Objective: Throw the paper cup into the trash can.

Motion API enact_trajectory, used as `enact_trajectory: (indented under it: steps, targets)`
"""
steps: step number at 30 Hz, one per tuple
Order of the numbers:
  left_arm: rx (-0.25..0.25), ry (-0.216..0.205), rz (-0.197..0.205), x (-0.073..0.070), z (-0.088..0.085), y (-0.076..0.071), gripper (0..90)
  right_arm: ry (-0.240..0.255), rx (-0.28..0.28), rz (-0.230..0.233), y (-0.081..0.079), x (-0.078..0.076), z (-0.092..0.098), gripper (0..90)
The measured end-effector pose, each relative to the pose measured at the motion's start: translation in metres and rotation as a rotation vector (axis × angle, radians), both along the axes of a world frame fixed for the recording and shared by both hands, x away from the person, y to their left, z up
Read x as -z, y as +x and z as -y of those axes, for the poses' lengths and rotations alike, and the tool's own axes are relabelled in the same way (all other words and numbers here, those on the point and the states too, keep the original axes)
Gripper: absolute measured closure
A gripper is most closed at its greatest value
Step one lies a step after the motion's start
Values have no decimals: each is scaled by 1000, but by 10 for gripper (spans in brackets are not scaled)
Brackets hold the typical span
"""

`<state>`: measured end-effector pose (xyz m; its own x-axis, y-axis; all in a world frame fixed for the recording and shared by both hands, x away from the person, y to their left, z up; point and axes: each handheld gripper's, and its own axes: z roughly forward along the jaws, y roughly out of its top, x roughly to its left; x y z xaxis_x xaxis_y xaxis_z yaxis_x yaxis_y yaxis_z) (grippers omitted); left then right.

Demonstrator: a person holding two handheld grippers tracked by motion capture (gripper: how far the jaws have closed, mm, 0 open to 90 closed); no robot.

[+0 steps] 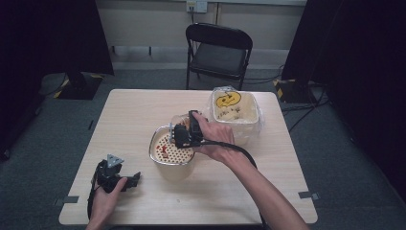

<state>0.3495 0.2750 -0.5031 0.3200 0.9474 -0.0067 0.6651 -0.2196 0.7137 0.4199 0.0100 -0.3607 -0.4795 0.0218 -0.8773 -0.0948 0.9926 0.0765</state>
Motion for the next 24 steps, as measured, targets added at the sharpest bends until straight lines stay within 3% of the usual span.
enact_trajectory:
  steps: [5, 7, 10, 14, 18, 24]
  targets:
    - [0, -1, 0, 0, 0, 0, 0, -47, -13, 41, -1, 2, -1, 468]
    - [0, 0, 0, 0, 0, 0, 0, -84, -15, 85, -3, 4, -2, 471]
    - [0, 0, 0, 0, 0, 0, 0, -89, -25, 86, -4, 5, -3, 471]
    - [0, 0, 0, 0, 0, 0, 0, -144, -32, 171, -6, 7, -4, 474]
    - [0, 0, 0, 0, 0, 0, 0, -231, -60, 278, -8, 8, -5, 475]
    - [0, 0, 0, 0, 0, 0, 0, -275, -68, 335, -9, 6, -5, 475]
